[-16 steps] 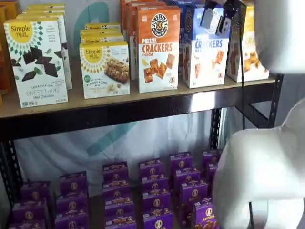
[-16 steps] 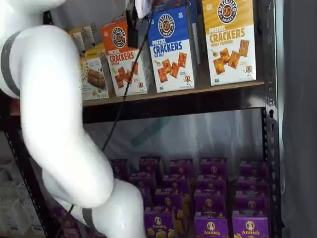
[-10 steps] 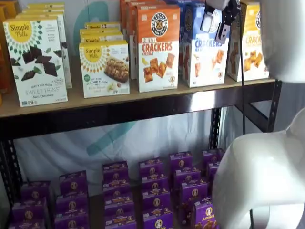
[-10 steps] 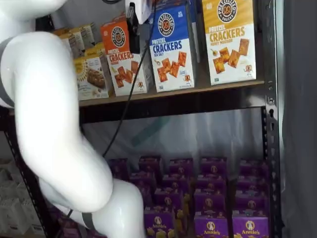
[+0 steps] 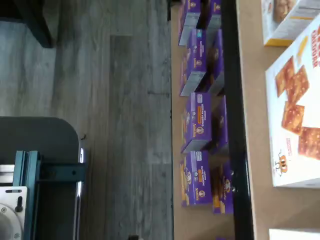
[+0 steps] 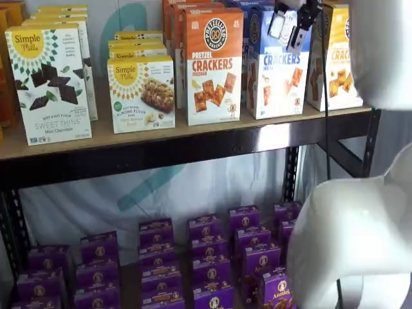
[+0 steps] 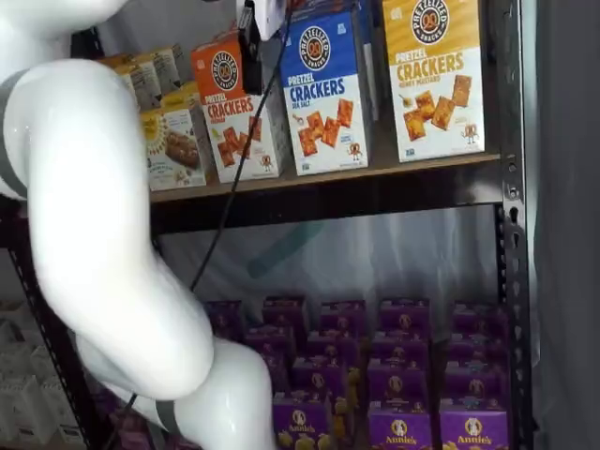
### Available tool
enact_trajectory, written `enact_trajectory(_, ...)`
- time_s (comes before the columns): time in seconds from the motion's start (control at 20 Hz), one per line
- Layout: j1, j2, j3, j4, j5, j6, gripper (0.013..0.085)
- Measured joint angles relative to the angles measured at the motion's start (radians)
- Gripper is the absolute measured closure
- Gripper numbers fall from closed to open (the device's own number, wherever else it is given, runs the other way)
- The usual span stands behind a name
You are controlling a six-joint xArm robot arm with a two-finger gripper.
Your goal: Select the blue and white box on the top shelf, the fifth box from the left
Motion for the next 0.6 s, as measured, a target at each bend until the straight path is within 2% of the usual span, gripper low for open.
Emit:
enact_trajectory(0.25, -0.036, 0.038, -0.072, 0.034, 0.003, -0.011, 0.013)
enact_trajectory(0.6, -0.083, 0.147, -0.245, 0.094, 0.034, -0.008, 0.013)
